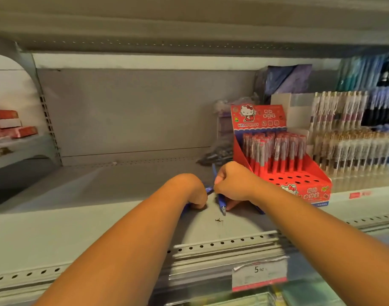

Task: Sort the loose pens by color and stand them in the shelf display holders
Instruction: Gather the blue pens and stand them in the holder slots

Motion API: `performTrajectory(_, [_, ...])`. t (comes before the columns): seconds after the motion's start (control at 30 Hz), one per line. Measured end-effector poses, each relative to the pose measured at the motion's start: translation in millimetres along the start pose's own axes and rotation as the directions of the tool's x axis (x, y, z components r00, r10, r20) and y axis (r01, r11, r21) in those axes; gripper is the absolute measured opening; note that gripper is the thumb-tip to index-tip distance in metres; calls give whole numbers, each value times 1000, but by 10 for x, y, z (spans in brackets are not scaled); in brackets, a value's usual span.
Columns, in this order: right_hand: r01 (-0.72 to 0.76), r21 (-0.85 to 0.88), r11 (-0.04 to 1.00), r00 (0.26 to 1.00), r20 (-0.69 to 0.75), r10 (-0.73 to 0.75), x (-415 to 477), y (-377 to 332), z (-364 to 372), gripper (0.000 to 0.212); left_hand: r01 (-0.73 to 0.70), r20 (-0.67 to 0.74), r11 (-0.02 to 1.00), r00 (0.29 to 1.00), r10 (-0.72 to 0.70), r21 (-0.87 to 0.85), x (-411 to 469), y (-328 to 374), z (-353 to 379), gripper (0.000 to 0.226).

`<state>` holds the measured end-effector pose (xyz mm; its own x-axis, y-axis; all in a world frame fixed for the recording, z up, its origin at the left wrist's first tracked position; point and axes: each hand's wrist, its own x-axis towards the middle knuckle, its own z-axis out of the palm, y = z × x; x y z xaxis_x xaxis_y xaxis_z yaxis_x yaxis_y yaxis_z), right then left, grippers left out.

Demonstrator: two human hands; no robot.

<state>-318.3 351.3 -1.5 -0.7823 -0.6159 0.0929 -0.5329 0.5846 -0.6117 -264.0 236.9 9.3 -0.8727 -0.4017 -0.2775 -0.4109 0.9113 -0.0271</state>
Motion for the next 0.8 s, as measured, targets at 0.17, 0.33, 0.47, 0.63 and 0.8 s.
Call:
performTrajectory(0.17, [99, 177, 979, 983, -171, -69, -60, 17, -30, 8, 71, -101, 984, 991, -88, -164, -18, -124, 87, 35])
performTrajectory(0.33, [202, 501, 842, 975, -187, -122, -149, -73, -94, 26, -60, -272, 886, 959, -76, -460, -142, -269, 105, 21])
performTrajectory(0.47, [287, 769, 572, 952, -297, -79, -322, -153, -224, 27, -344, -533, 726, 845, -37, -596, -351, -308, 36, 31])
performTrajectory(0.63, [426, 892, 151, 904, -425, -46, -752, -86, -496, 36, -678, -687, 305, 720, 96, -669, -675, -70, 17, 25])
performTrajectory(0.8, [484, 855, 188, 875, -476, -90, -1269, 181, -660, 16, -791, -776, 12, 602, 190, -611, -926, 439, 62, 20])
